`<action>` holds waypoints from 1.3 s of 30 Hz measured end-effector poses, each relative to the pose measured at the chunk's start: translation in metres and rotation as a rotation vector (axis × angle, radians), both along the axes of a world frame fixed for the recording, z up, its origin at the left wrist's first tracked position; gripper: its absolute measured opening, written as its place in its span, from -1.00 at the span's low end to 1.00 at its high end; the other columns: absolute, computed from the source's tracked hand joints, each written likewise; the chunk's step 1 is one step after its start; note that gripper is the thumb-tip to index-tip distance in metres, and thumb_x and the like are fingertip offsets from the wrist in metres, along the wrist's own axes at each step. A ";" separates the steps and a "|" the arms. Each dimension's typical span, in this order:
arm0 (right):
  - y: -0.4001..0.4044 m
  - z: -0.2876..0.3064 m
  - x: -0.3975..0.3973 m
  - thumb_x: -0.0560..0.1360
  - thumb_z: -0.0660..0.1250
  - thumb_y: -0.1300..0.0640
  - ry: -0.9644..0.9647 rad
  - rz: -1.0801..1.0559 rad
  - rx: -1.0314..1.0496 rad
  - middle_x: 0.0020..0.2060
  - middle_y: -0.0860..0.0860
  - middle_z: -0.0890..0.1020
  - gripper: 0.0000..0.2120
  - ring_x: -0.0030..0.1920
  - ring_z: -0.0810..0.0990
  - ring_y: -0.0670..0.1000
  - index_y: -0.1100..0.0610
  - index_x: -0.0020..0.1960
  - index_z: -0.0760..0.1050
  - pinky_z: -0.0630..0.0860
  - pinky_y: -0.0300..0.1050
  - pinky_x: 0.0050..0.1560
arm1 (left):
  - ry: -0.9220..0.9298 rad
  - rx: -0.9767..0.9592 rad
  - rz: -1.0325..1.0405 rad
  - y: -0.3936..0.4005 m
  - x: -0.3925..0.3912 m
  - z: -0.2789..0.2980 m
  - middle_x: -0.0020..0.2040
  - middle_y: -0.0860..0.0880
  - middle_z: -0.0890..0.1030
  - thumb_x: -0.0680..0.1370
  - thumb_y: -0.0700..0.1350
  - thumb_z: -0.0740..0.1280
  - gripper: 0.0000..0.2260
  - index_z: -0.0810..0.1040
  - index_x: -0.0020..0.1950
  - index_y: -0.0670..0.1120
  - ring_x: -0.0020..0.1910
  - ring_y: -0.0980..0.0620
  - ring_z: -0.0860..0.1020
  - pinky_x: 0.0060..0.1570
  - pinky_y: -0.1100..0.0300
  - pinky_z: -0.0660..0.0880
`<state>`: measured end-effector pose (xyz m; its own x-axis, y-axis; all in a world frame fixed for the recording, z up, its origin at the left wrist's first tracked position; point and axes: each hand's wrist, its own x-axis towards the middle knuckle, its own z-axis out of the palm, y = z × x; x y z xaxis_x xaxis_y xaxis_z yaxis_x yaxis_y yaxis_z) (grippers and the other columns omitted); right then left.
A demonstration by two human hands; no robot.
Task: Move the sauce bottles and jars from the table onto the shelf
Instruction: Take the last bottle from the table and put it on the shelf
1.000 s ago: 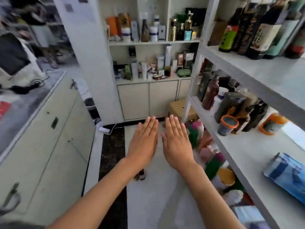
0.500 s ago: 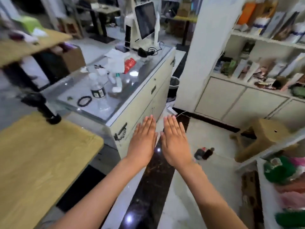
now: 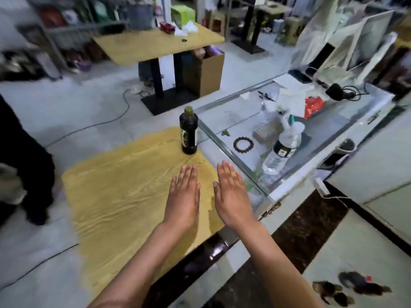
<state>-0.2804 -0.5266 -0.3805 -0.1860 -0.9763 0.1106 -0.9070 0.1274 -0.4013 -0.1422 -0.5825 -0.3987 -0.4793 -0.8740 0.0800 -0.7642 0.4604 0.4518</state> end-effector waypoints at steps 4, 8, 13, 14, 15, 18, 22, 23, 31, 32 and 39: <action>-0.060 -0.003 0.010 0.70 -0.02 0.05 -0.084 0.040 0.018 0.59 0.07 0.03 -0.49 0.59 -0.07 -0.01 0.17 0.60 0.02 -0.13 -0.09 0.57 | 0.054 0.057 0.105 -0.041 0.018 -0.002 0.60 -0.04 0.01 0.70 -0.08 -0.02 -0.54 -0.01 0.59 -0.10 0.58 0.04 -0.10 0.54 0.07 -0.11; -0.123 -0.013 0.002 0.68 0.08 0.00 -0.261 0.026 0.048 0.59 0.06 0.07 -0.44 0.58 -0.01 -0.01 0.16 0.60 0.03 -0.06 -0.14 0.53 | 0.127 0.142 0.197 -0.070 0.015 -0.007 0.61 0.03 -0.04 0.71 -0.04 -0.05 -0.53 -0.05 0.60 -0.06 0.57 0.12 -0.14 0.54 0.10 -0.11; -0.212 -0.017 -0.015 0.61 0.27 0.10 -0.572 -0.084 0.046 0.47 0.05 0.36 -0.46 0.46 0.32 0.06 0.11 0.54 0.19 0.25 -0.21 0.31 | 0.118 0.196 0.301 -0.114 -0.002 -0.016 0.61 0.04 -0.08 0.70 -0.02 -0.05 -0.53 -0.08 0.60 -0.04 0.56 0.13 -0.16 0.54 0.09 -0.12; -0.232 -0.019 -0.019 0.58 0.31 0.12 -0.623 -0.107 0.044 0.42 0.06 0.43 -0.47 0.41 0.39 0.07 0.09 0.51 0.23 0.29 -0.22 0.25 | 0.119 0.205 0.331 -0.124 -0.007 -0.016 0.61 0.04 -0.08 0.70 -0.02 -0.05 -0.53 -0.08 0.60 -0.04 0.56 0.13 -0.16 0.54 0.08 -0.13; -0.250 -0.023 -0.022 0.55 0.34 0.13 -0.652 -0.125 0.030 0.38 0.07 0.46 -0.45 0.38 0.42 0.08 0.09 0.49 0.26 0.31 -0.20 0.26 | 0.117 0.211 0.352 -0.132 -0.011 -0.016 0.61 0.04 -0.08 0.70 -0.02 -0.05 -0.53 -0.08 0.60 -0.04 0.56 0.14 -0.16 0.54 0.09 -0.13; -0.309 -0.035 -0.035 0.46 0.45 0.06 -0.700 -0.154 0.014 0.32 0.09 0.49 -0.37 0.32 0.48 0.11 0.13 0.44 0.29 0.42 -0.10 0.27 | 0.094 0.218 0.404 -0.161 -0.027 -0.020 0.61 0.02 -0.05 0.70 -0.02 -0.04 -0.52 -0.05 0.60 -0.05 0.57 0.12 -0.13 0.53 0.10 -0.12; -0.370 -0.053 -0.046 0.36 0.50 -0.18 -0.735 -0.180 0.074 0.26 0.05 0.51 -0.30 0.26 0.51 0.07 0.10 0.36 0.34 0.46 -0.04 0.28 | 0.074 0.255 0.444 -0.189 -0.041 -0.028 0.61 0.01 -0.03 0.69 -0.02 -0.03 -0.52 -0.03 0.60 -0.07 0.57 0.10 -0.13 0.54 0.06 -0.09; -0.380 -0.059 -0.047 0.34 0.50 -0.21 -0.723 -0.172 0.087 0.15 0.05 0.57 -0.40 0.17 0.55 0.09 0.08 0.22 0.42 0.50 0.01 0.22 | 0.064 0.264 0.462 -0.194 -0.043 -0.031 0.61 0.02 -0.03 0.69 -0.03 -0.02 -0.52 -0.03 0.60 -0.06 0.57 0.11 -0.13 0.54 0.06 -0.09; -0.398 -0.087 -0.044 0.36 0.41 0.00 -0.618 -0.043 -0.171 -0.39 0.06 0.52 -0.74 -0.29 0.51 0.13 0.15 -0.24 0.41 0.48 0.03 -0.30 | 0.089 0.356 0.587 -0.218 -0.037 -0.056 0.60 0.00 0.01 0.69 -0.06 0.05 -0.52 0.04 0.59 -0.08 0.57 0.09 -0.09 0.53 0.02 -0.01; -0.398 -0.087 -0.043 0.34 0.40 0.03 -0.601 -0.026 -0.177 -0.41 0.04 0.49 -0.77 -0.30 0.50 0.13 0.16 -0.25 0.42 0.45 -0.02 -0.33 | 0.090 0.364 0.586 -0.218 -0.038 -0.058 0.60 0.00 0.02 0.68 -0.07 0.05 -0.53 0.05 0.59 -0.09 0.57 0.09 -0.09 0.53 0.01 -0.02; -0.372 -0.079 -0.027 0.32 0.43 0.16 -0.641 -0.002 -0.038 -0.39 0.00 0.57 -0.88 -0.32 0.55 0.08 0.15 -0.24 0.49 0.49 -0.06 -0.32 | 0.117 0.391 0.567 -0.203 -0.026 -0.066 0.60 -0.01 0.05 0.65 -0.08 0.15 -0.48 0.07 0.58 -0.09 0.57 0.07 -0.09 0.53 0.00 0.01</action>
